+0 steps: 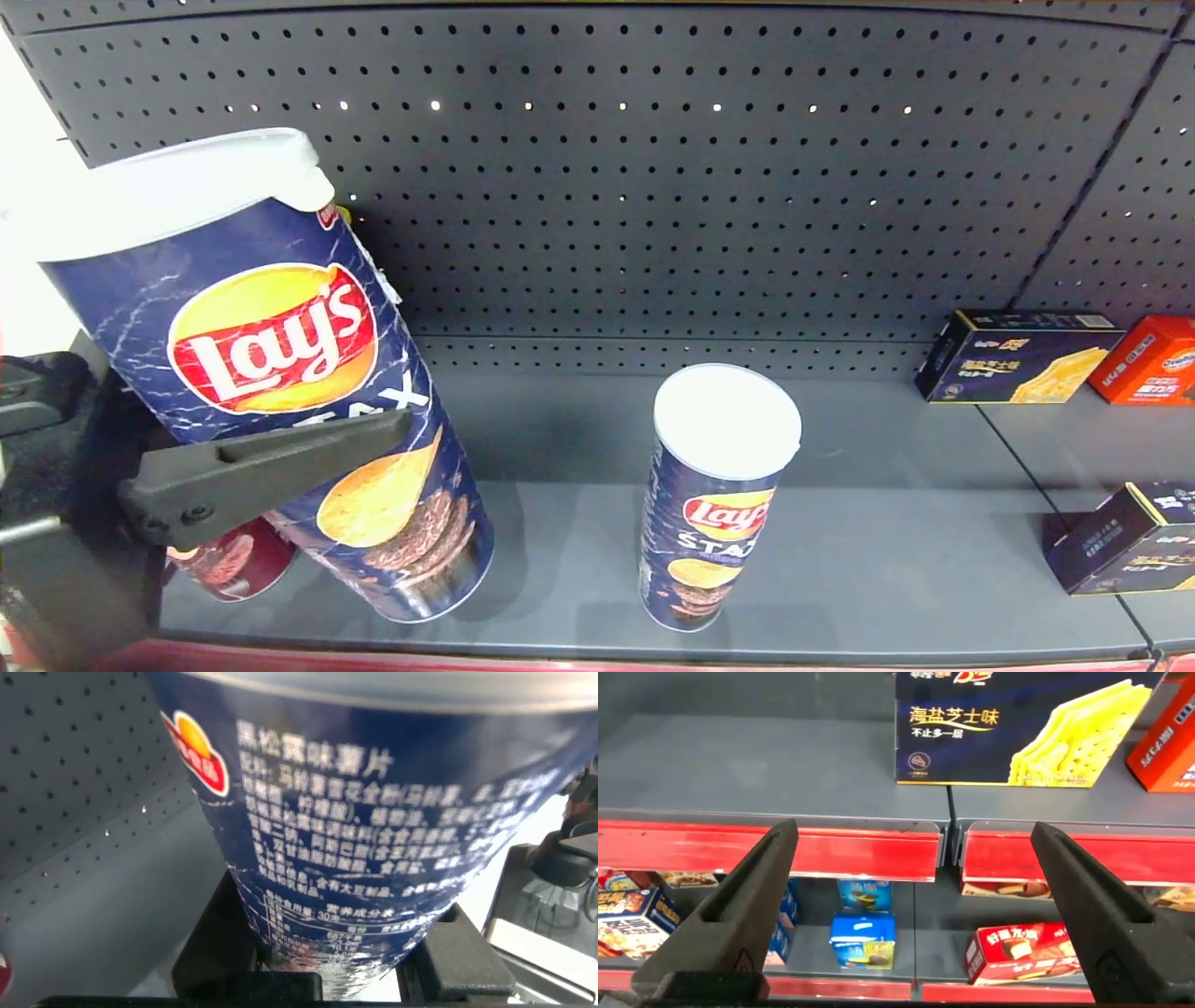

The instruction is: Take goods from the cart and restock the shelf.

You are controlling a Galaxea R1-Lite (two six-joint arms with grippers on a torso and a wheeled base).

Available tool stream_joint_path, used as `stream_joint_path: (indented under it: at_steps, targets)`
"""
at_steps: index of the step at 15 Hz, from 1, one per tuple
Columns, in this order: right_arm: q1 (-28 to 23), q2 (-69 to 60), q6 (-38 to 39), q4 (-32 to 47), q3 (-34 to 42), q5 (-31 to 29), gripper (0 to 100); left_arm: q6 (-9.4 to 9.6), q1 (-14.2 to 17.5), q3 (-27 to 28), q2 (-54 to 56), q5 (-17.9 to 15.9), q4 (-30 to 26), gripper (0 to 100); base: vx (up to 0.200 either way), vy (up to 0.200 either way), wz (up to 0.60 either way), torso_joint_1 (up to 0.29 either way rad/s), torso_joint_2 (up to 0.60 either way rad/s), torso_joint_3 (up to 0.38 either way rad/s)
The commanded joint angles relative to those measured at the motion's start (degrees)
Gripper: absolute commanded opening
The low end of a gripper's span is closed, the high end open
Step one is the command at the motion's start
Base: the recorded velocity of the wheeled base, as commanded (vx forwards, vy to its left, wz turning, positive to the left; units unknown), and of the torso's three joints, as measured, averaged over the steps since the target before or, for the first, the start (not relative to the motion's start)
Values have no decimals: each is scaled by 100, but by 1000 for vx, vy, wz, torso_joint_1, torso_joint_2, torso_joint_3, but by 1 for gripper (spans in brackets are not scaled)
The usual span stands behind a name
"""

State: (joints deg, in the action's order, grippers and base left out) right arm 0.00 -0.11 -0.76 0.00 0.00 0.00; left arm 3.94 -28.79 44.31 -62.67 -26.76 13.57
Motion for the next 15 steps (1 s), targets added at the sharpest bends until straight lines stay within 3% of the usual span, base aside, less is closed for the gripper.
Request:
stream_joint_path:
  at_steps: [1,6,8,10,12,15]
  targets:
    - [0,11,-4,0,0,0,100,-51,5,69,-184,-14,5,0,0,0,0,0,0,0]
    - [0,11,-4,0,0,0,100,-42,84,95,-615,-5,32,0,0,0,0,0,0,0]
    - [0,11,-4,0,0,0,100,186,304,121,-1045,-22,155,0,0,0,0,0,0,0]
    - [0,11,-4,0,0,0,100,450,269,121,-1494,-49,577,0,0,0,0,0,0,0]
    - [0,11,-4,-9,0,0,100,450,234,183,-1792,-102,937,0,0,0,0,0,0,0]
    - [0,11,-4,0,0,0,100,459,278,772,-2504,-251,1245,0,0,0,0,0,0,0]
